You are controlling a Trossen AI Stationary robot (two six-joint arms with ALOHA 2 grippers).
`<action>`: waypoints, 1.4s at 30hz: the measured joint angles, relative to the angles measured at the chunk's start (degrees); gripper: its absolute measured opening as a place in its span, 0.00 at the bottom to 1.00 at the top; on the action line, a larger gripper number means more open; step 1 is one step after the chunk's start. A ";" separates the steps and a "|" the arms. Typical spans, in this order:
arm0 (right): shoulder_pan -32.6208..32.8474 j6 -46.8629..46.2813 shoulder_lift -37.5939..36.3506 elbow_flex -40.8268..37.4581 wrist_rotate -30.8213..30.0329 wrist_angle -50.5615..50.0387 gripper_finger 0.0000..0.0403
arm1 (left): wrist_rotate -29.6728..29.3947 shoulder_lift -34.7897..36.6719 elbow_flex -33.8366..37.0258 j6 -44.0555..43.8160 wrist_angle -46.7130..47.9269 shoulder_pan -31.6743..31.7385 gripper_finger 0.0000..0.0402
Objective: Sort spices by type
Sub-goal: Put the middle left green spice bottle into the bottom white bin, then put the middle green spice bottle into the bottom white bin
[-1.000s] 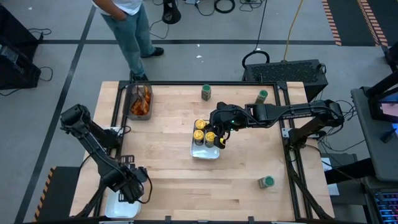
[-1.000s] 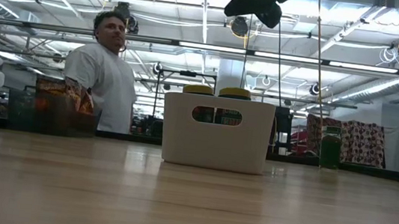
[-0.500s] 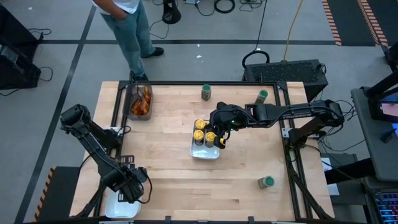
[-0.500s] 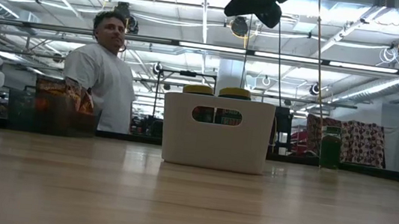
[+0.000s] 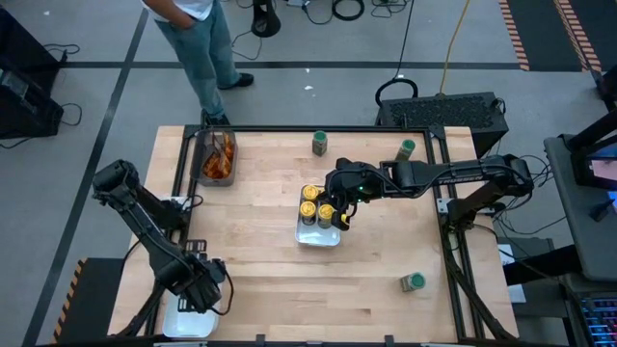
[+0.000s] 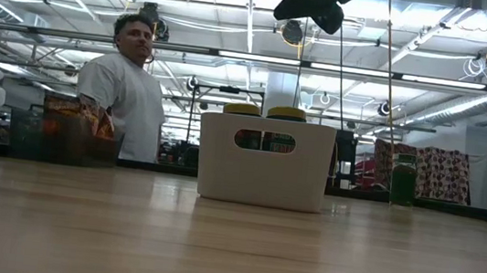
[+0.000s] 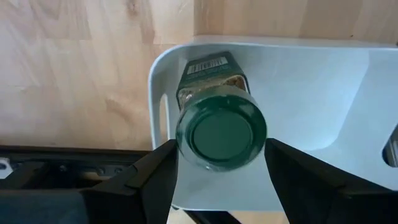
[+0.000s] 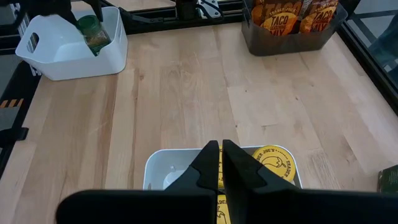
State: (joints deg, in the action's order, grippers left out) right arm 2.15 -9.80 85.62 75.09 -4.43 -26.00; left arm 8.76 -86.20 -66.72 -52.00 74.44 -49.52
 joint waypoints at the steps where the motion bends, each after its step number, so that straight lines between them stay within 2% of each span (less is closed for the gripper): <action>1: 0.00 0.00 0.00 0.00 0.00 0.01 0.00 | -0.37 0.53 0.00 -0.12 0.10 0.00 0.60; 9: 0.00 0.08 0.00 0.00 0.00 0.03 0.00 | -2.39 4.43 0.00 -1.69 3.89 0.00 0.60; 24: -0.17 0.24 0.00 0.00 -0.02 0.07 0.00 | -4.63 14.75 -0.11 -4.07 3.38 0.02 0.60; 30: -0.20 0.43 0.00 0.00 -0.04 0.56 0.00 | -13.57 19.32 -2.08 -6.63 3.22 0.63 0.60; 36: -1.06 0.44 -0.01 0.00 -0.04 0.93 0.00 | -22.88 22.46 -2.19 -7.39 2.31 4.56 0.60; 42: -2.72 0.24 -0.02 0.00 0.00 0.91 0.00 | -30.95 23.27 -2.19 0.98 -4.42 10.75 0.60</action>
State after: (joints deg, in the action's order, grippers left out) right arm -0.56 -9.57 85.60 75.09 -4.43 -25.09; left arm -22.19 -62.94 -68.90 -51.02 70.02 -38.76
